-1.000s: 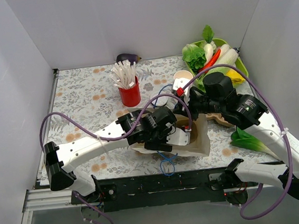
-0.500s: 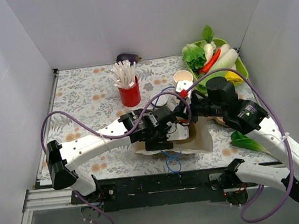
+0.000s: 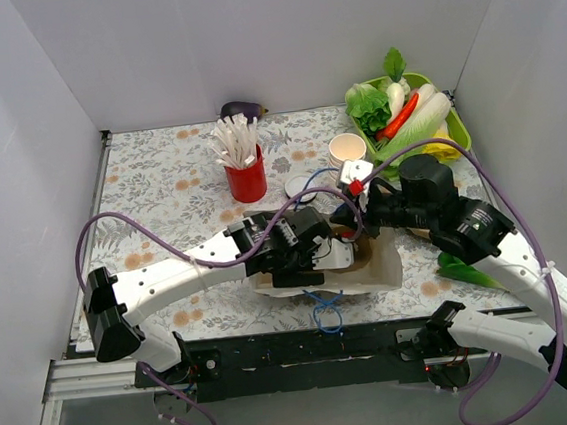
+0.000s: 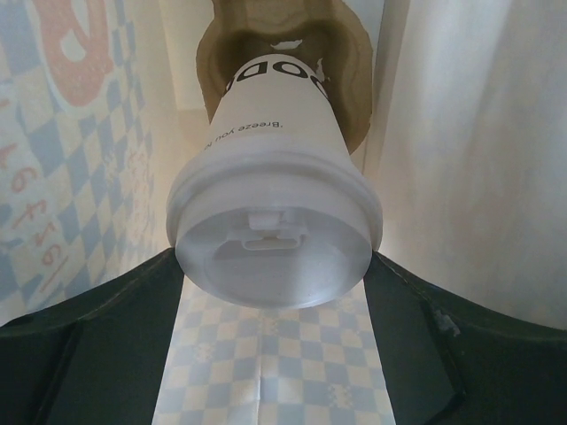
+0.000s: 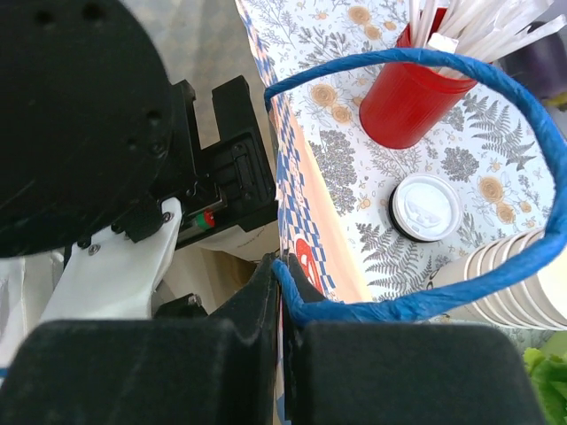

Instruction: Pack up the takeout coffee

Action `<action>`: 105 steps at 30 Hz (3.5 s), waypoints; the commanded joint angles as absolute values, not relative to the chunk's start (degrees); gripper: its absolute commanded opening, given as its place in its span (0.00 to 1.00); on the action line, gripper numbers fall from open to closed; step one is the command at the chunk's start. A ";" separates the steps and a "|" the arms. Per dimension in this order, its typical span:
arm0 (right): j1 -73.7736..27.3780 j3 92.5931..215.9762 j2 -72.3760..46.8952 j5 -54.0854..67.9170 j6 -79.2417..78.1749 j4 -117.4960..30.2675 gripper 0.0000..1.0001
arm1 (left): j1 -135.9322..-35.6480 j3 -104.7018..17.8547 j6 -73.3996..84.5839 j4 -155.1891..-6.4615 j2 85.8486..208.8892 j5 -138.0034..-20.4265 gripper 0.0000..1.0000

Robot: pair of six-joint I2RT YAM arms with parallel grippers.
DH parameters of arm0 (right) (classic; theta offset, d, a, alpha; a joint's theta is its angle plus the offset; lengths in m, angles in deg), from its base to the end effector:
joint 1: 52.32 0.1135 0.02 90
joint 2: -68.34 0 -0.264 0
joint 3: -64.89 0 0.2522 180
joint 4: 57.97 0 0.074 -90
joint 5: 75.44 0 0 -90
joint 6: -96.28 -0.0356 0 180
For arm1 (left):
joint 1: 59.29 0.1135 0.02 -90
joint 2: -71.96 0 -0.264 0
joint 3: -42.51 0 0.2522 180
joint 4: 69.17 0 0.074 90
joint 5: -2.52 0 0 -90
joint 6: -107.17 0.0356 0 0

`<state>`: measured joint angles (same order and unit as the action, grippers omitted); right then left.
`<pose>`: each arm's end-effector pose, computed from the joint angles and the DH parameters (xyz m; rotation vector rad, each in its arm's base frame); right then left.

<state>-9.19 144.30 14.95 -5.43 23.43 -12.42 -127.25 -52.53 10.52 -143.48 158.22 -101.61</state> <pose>0.1307 0.1391 0.4001 -1.1751 1.5461 0.6369 0.1195 -0.2720 0.3167 1.2919 2.3196 -0.0872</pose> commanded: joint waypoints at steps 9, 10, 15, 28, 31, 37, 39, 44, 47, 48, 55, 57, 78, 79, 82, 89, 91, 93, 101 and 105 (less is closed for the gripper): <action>-8.82 142.55 20.18 -8.12 25.09 -18.37 0.01 | -126.44 -50.80 12.95 -137.69 153.44 -104.18 0.00; -8.82 142.46 20.18 -8.21 25.09 -18.63 0.01 | -126.53 -50.53 13.30 -137.51 153.44 -104.18 0.00; -8.82 142.02 20.18 -9.52 24.57 -18.99 0.01 | -126.61 -48.86 15.15 -133.75 152.82 -105.32 0.00; -8.82 141.05 19.12 -9.79 21.05 -20.03 0.01 | -126.53 -46.40 20.25 -129.95 152.29 -104.88 0.00; -8.91 141.05 18.68 -7.69 19.99 -20.21 0.01 | -126.53 -46.49 20.77 -129.51 151.86 -104.18 0.00; -8.91 141.40 18.42 -6.01 19.38 -20.57 0.01 | -126.53 -45.35 21.48 -130.12 150.63 -104.17 0.00; -8.99 141.49 18.16 -5.04 19.20 -20.48 0.01 | -126.53 -45.35 21.22 -131.26 150.54 -104.44 0.00; -8.99 141.23 17.63 -7.94 19.11 -20.83 0.01 | -126.61 -44.29 22.00 -129.16 150.89 -104.88 0.00; -8.99 141.49 17.10 -8.29 19.11 -20.22 0.01 | -126.61 -43.59 22.97 -128.37 151.59 -104.88 0.00; -8.99 141.58 16.93 -8.29 19.11 -19.95 0.01 | -126.53 -43.50 23.06 -128.37 151.94 -104.88 0.00; -8.99 141.40 16.84 -9.00 19.20 -19.86 0.01 | -126.53 -43.15 22.62 -129.42 151.94 -107.07 0.00; -8.99 141.32 16.57 -9.26 19.29 -20.04 0.01 | -126.44 -42.71 22.36 -129.78 151.59 -107.25 0.00; -10.31 142.63 13.85 -9.43 17.00 -19.07 0.01 | -126.00 -41.92 26.57 -127.58 154.40 -105.76 0.00; -10.40 142.81 13.76 -9.79 17.00 -18.90 0.01 | -125.83 -42.35 26.84 -127.66 155.10 -105.58 0.00; -10.66 142.81 13.67 -10.49 16.92 -18.72 0.01 | -125.30 -43.41 27.45 -128.89 155.98 -104.79 0.00; -11.19 142.81 13.14 -11.37 16.65 -18.46 0.01 | -124.07 -45.69 27.54 -131.78 158.44 -103.74 0.00; -11.37 142.81 13.15 -11.37 16.91 -18.02 0.01 | -123.72 -47.79 26.93 -133.02 159.06 -103.82 0.00; -11.54 142.81 13.32 -11.46 17.18 -17.58 0.01 | -123.28 -48.77 25.88 -133.90 158.45 -103.56 0.00; -11.54 142.55 12.80 -13.48 18.76 -18.19 0.01 | -123.27 -50.17 26.75 -135.12 157.21 -102.94 0.00; -11.54 142.63 12.44 -14.27 19.38 -18.63 0.01 | -123.19 -51.76 26.13 -134.35 158.88 -102.77 0.00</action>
<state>-11.86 141.48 13.08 -9.98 18.99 -18.93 -123.85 -48.01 26.56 -136.27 158.83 -103.05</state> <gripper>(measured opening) 0.031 0.772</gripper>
